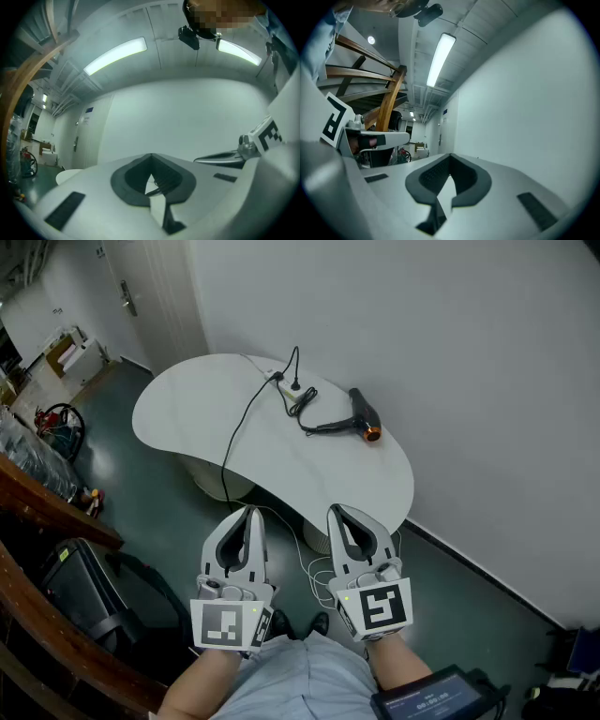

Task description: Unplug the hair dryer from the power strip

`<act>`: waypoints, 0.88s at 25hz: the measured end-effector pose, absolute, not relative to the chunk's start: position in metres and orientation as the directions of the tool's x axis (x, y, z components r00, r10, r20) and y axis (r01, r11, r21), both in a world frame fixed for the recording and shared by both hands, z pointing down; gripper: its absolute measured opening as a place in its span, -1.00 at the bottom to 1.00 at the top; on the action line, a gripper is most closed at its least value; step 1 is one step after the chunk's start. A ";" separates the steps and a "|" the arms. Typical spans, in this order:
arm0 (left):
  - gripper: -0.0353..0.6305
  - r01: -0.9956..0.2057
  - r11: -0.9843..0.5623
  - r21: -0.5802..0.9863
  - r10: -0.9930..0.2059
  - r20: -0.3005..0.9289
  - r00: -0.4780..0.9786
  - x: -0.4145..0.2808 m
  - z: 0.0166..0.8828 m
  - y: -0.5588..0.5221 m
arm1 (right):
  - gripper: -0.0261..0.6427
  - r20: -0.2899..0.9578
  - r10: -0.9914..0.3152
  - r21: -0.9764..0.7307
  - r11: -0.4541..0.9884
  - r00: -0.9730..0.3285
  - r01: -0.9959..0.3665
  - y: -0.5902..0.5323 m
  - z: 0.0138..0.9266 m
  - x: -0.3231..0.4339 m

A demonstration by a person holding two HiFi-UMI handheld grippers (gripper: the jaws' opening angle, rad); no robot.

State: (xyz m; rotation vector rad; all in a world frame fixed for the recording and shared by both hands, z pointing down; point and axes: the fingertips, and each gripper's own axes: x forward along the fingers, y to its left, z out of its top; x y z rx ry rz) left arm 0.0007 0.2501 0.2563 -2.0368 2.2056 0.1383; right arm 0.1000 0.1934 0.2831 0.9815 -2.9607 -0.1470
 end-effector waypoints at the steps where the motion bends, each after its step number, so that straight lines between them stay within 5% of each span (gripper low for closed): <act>1: -0.90 -0.996 0.081 -0.024 -0.984 -0.163 -0.076 -0.002 0.256 0.250 | -0.92 -0.010 -0.598 0.098 0.797 -0.801 -0.596 0.193 0.283 0.098; 22: -0.90 -0.997 0.071 0.000 -0.983 -0.169 -0.070 -0.054 0.267 0.253 | -0.92 -0.013 -0.632 0.084 0.772 -0.775 -0.631 0.181 0.288 0.058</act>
